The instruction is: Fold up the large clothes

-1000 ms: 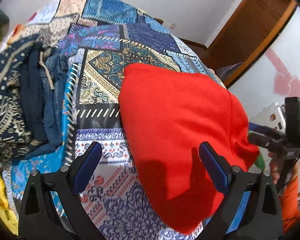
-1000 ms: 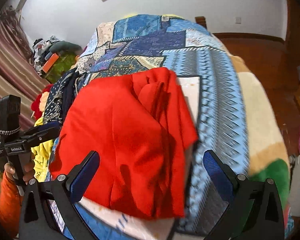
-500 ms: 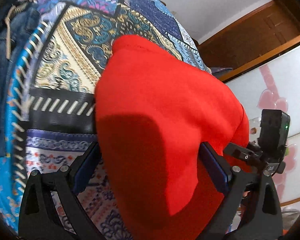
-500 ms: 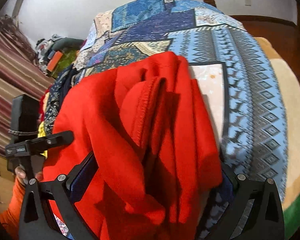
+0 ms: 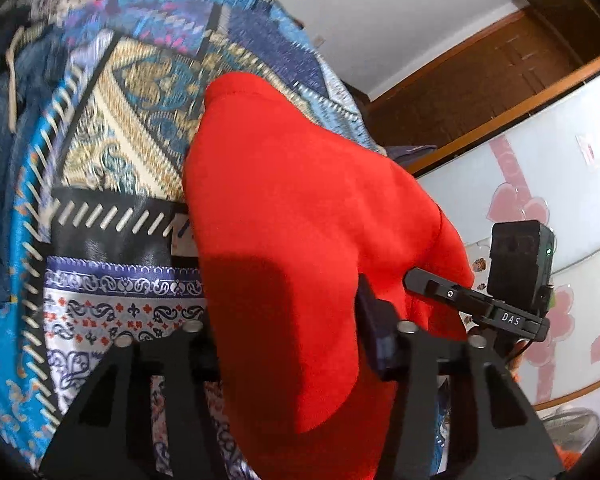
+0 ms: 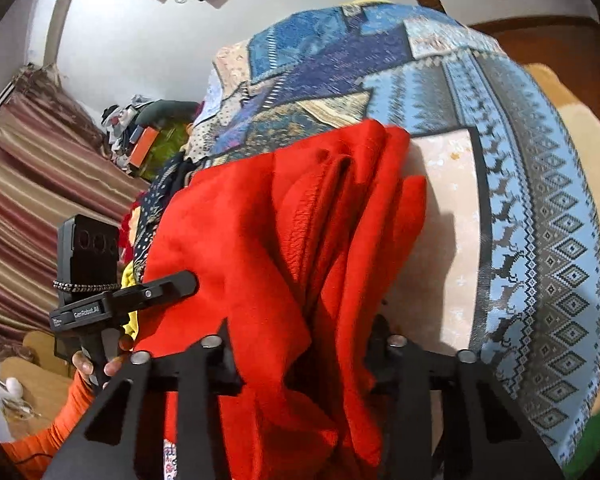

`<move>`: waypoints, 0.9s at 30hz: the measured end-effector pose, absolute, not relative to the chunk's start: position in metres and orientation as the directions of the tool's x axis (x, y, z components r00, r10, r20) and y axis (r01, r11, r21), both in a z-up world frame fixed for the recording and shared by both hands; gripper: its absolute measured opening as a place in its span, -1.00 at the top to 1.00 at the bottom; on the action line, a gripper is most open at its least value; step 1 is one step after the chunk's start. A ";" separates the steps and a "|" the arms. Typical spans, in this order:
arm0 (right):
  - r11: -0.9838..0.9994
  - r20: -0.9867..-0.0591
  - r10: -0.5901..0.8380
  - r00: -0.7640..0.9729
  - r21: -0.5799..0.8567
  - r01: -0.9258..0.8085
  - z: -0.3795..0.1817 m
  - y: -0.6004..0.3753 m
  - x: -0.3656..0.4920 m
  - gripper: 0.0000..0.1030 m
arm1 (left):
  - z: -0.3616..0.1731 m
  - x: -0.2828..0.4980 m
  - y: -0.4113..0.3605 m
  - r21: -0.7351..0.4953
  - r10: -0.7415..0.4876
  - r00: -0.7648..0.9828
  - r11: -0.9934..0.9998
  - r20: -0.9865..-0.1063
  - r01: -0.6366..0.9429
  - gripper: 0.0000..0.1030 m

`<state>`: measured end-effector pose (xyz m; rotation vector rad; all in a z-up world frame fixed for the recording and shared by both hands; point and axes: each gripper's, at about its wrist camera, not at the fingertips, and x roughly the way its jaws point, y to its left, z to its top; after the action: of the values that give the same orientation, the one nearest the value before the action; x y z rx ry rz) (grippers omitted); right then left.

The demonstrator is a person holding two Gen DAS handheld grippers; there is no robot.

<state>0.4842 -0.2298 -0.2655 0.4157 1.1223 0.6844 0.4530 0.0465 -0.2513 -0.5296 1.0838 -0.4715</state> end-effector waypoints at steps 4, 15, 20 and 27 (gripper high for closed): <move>0.712 -0.648 0.702 0.295 0.626 -0.320 -0.232 -0.219 0.474 0.39 | -0.215 0.434 0.053 -0.596 -0.588 0.455 0.790 -0.669 0.144 0.15; 0.648 -0.535 0.761 0.366 0.596 -0.474 -0.125 -0.140 0.461 0.40 | -0.101 0.385 0.126 -0.509 -0.502 0.664 0.836 -0.554 0.206 0.16; 0.616 -0.509 0.785 0.353 0.587 -0.525 -0.099 -0.078 0.465 0.40 | -0.073 0.369 0.179 -0.484 -0.450 0.718 0.856 -0.530 0.180 0.16; 0.577 -0.513 0.809 0.287 0.599 -0.555 -0.102 0.024 0.486 0.40 | -0.076 0.368 0.270 -0.466 -0.373 0.757 0.879 -0.535 0.104 0.16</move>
<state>0.4863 0.0243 -0.1016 0.3329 0.8857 0.9341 0.3684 0.2696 -0.0764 -0.4296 0.6648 -0.2690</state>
